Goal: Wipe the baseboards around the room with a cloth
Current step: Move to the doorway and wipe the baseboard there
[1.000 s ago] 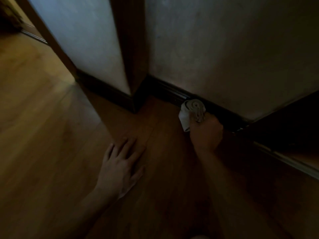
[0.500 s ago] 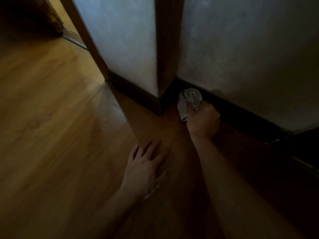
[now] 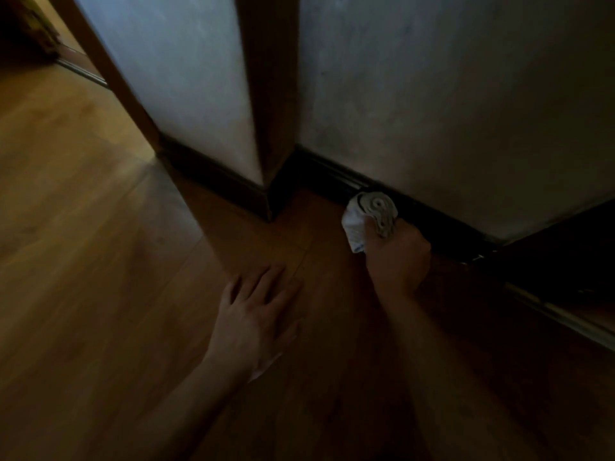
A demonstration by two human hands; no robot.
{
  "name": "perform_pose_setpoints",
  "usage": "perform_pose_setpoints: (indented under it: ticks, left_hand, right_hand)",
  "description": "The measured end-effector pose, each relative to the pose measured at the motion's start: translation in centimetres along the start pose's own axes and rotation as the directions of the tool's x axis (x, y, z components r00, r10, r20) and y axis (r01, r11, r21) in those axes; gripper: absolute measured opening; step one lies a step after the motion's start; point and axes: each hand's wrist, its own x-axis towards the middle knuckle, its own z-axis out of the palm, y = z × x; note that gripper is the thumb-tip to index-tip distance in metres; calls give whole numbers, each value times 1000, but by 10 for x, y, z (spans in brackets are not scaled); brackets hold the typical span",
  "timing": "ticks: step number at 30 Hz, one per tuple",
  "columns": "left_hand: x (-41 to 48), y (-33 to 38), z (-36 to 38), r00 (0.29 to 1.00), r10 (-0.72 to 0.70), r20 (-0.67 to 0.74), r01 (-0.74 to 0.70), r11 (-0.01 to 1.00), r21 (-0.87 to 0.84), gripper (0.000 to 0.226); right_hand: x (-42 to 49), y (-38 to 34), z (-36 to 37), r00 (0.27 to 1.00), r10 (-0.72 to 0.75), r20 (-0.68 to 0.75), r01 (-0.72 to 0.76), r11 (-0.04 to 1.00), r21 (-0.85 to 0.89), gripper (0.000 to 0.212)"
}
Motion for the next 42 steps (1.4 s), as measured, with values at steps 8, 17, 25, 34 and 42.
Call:
perform_pose_setpoints:
  ticks: [8,17,25,34,42]
  left_hand:
    - [7,11,-2,1000,6,8,-6,1000,4,65]
    - [9,10,0,1000,-8,8,8,1000,-7,62]
    - [19,20,-1,999,11,45,-11,1000,2,66]
    - [30,42,-1,999,25,41,-23,999,-33,69]
    - [30,45,-4,999,26,41,-25,999,-34,68]
  right_hand:
    - [2,14,-9,999,41,-13,-41,999,20,37]
    - [2,16,-7,999,39,-16,-38,999,36,38]
    - [4,15,-10,999,43,14,-43,999,30,37]
    - [5,51,-36,995,98,-9,-98,995,24,39]
    - [5,54,-39,996,83,-13,-83,996,16,39]
